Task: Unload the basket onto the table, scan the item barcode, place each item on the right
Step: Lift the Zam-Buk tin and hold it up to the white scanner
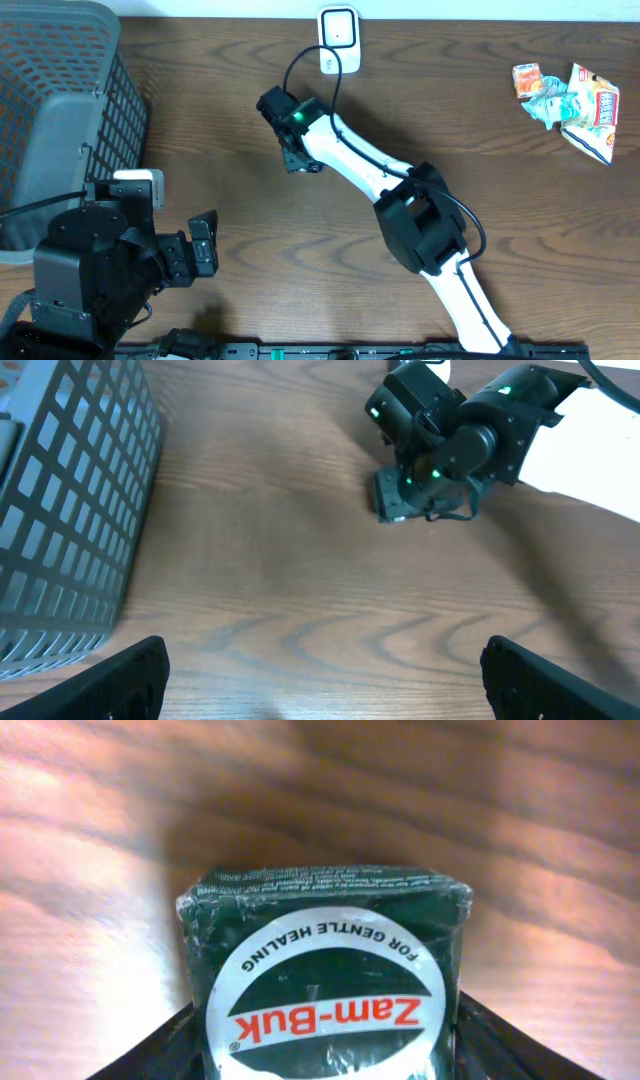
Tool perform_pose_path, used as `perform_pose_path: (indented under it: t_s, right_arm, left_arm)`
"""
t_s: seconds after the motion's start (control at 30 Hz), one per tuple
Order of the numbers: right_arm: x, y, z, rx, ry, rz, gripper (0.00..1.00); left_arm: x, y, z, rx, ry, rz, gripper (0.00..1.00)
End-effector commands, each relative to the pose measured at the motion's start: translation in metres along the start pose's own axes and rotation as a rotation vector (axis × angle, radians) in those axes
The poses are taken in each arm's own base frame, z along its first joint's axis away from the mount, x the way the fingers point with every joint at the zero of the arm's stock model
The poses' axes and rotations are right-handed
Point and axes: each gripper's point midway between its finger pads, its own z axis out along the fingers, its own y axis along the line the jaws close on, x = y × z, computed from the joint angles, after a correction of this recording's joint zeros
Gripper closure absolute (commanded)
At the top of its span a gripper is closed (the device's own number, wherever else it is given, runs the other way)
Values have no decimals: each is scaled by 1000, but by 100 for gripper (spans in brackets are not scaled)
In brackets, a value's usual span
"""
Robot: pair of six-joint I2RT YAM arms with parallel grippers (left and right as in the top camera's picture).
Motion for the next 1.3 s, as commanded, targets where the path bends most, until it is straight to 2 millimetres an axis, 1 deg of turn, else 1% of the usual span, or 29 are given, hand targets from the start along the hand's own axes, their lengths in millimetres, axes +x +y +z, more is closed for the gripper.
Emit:
perform_pose_path:
  t_s: [0.0, 0.07, 0.17, 0.23, 0.27, 0.4, 0.47, 0.57, 0.63, 0.67, 0.7, 0.8, 0.83, 0.87, 0.93, 1.07, 1.2, 1.27]
  right_arm:
    - [15, -12, 0, 44, 51, -45, 35]
    - [16, -15, -3, 47, 59, -71, 32]
    - [13, -15, -6, 40, 48, -117, 23]
    - [8, -15, -6, 32, 35, -140, 7]
    - [6, -15, -6, 28, 27, -152, 2]
    - [-5, -15, -4, -5, 4, -172, 1]
    - [-9, -13, -1, -60, 9, -164, 1]
    - [-9, 0, 0, -226, 47, -192, 2]
    - [-9, 3, -1, -299, 64, -190, 2]
    - [-10, 2, 0, -316, 72, -180, 4]
    - [-10, -1, 0, -325, 79, -170, 9]
    - [-10, -4, 1, -321, 79, -205, 22]
    - [-9, -4, 1, -318, 77, -224, 28]
    - [-8, -5, 1, -302, 76, -230, 32]
    - [-7, -9, 3, -249, 71, -239, 33]
    - [-5, -15, 5, -155, 58, -265, 31]
    - [-1, -13, 4, -127, 56, -271, 31]
    - [1, -11, 3, -126, 61, -251, 34]
  left_arm:
    - [-2, 1, -3, -2, -9, -15, 2]
    - [-2, 1, -3, -2, -9, -15, 2]
    - [-2, 1, -3, -2, -9, -15, 2]
    - [-2, 1, -3, -2, -9, -15, 2]
    - [-2, 1, -3, -2, -9, -15, 2]
    - [-2, 1, -3, -2, -9, -15, 2]
    - [-2, 1, -3, -2, -9, -15, 2]
    - [-2, 1, -3, -2, -9, -15, 2]
    - [-2, 1, -3, -2, -9, -15, 2]
    - [-2, 1, -3, -2, -9, -15, 2]
    - [-2, 1, -3, -2, -9, -15, 2]
    - [-2, 1, -3, -2, -9, -15, 2]
    - [-2, 1, -3, -2, -9, -15, 2]
    - [-2, 1, -3, -2, -9, -15, 2]
    - [-2, 1, -3, -2, -9, -15, 2]
    - [-2, 1, -3, -2, -9, -15, 2]
    - [-2, 1, -3, -2, -9, -15, 2]
    - [-2, 1, -3, -2, -9, -15, 2]
